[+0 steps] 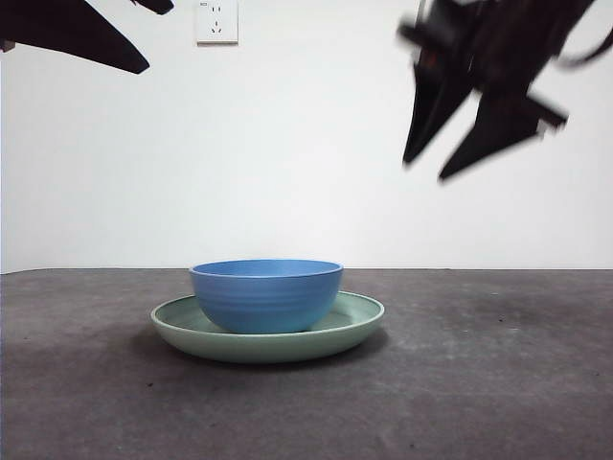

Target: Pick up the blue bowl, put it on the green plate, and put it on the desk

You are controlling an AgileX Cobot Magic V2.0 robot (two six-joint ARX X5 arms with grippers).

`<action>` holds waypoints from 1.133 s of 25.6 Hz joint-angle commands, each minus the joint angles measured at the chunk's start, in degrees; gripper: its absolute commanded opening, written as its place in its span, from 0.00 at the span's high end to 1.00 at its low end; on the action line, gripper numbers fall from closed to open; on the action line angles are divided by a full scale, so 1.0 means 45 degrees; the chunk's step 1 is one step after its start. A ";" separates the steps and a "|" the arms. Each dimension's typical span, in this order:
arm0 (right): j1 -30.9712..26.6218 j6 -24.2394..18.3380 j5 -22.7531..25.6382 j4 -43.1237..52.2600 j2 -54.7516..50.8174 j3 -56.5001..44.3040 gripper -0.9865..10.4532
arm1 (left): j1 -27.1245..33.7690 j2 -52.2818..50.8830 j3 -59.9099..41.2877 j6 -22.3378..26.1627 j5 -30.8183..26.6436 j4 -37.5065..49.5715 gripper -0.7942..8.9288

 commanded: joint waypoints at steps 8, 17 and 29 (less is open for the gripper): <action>0.1302 -0.1404 -0.0612 -0.2652 -0.3910 0.0155 0.73 | -0.0078 0.0078 0.0117 0.0019 -0.0024 0.0102 0.69; 0.2633 -0.1375 -0.0631 -0.2958 -0.5605 -0.1394 0.73 | -0.0078 0.0078 0.0117 0.0019 -0.0024 0.0097 0.69; 0.3487 -0.1195 -0.1039 -0.2113 -0.5838 -0.2618 0.73 | -0.0078 0.0078 0.0117 0.0019 -0.0024 0.0097 0.69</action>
